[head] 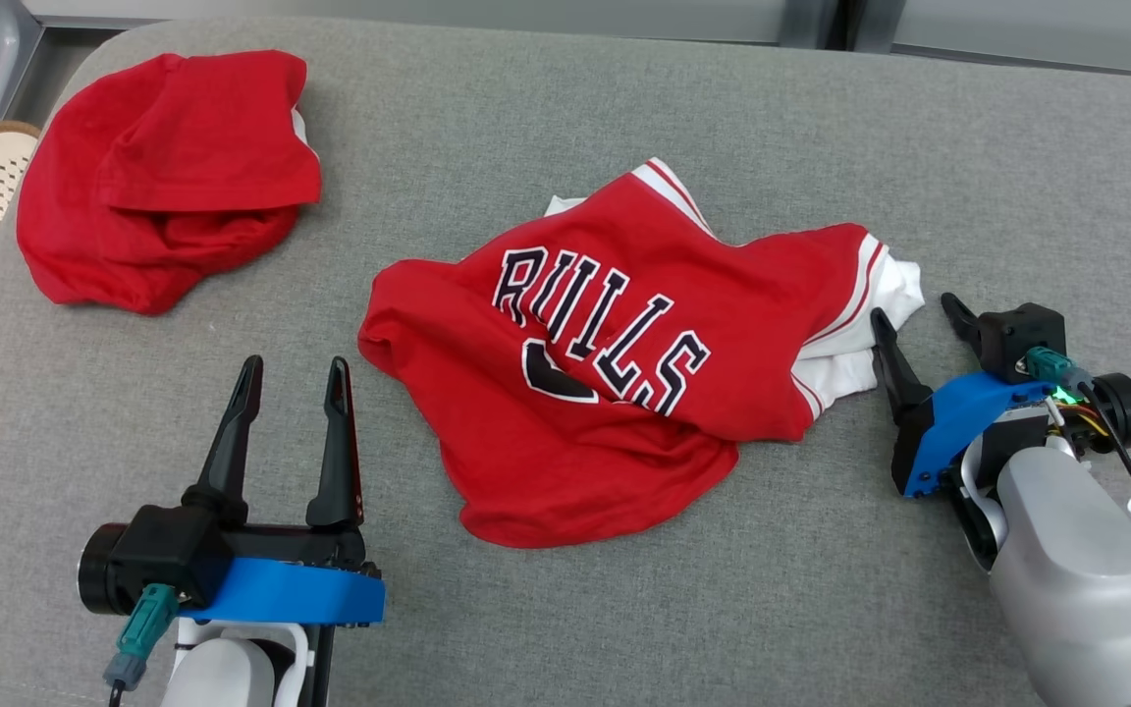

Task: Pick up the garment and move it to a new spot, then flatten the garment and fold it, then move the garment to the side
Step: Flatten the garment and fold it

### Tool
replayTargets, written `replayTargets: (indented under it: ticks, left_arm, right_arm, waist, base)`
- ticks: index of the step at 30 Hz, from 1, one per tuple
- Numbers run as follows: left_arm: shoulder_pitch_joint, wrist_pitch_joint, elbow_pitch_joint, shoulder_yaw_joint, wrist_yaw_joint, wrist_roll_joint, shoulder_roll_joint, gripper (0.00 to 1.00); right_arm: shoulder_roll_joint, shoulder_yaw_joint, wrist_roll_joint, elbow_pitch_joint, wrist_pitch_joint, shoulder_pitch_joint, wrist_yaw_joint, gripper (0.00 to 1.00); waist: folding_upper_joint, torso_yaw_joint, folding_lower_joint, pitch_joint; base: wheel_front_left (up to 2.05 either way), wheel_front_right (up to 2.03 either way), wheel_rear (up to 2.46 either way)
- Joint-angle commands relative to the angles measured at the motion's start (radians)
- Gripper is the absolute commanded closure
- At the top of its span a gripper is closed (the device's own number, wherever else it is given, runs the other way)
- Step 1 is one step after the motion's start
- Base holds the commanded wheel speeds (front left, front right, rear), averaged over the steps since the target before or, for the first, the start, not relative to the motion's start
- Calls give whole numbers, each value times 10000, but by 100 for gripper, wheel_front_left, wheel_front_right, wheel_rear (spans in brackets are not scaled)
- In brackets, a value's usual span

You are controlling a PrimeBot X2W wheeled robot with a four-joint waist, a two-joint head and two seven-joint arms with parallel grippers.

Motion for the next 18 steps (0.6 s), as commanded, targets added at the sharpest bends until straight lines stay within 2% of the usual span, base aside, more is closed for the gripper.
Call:
replayTargets:
  ticks: [1, 2, 3, 4, 5, 10, 18]
  left_arm:
    - [-111, -34, -40, -38, 54, -75, 30, 0]
    - [-110, -34, -34, -50, 62, -72, 30, 0]
    - [-118, -34, -23, -63, 69, -74, 30, 0]
    - [-135, -34, -16, -77, 86, -81, 30, 0]
    - [-154, -34, -10, -88, 89, -90, 30, 0]
    - [-185, -34, 35, -44, 95, -37, 30, 0]
    - [80, -34, 119, 233, 9, 91, 29, 0]
  right_arm:
    - [26, 61, 109, 277, -65, -215, -7, 0]
    - [65, 110, 151, 483, -59, -242, -7, 4]
    - [104, 163, 197, 662, -46, -275, -7, 58]
    - [134, 203, 278, 825, -71, -341, -5, 82]
    - [172, 248, 364, 959, -88, -382, -7, 100]
    - [130, 444, 728, 1303, -251, -649, -10, 100]
    - [-580, -40, 1064, 526, -437, -826, -11, 100]
  waist:
    - [0, 42, -1, 39]
    - [0, 46, -1, 39]
    - [0, 46, -1, 44]
    - [0, 43, -1, 48]
    - [0, 37, -1, 46]
    - [0, -95, -1, -21]
    - [0, -692, -1, -419]
  base:
    - [0, 0, 0]
    - [0, 0, 0]
    - [0, 0, 0]
    - [0, 0, 0]
    - [0, 0, 0]
    - [0, 0, 0]
    - [0, 0, 0]
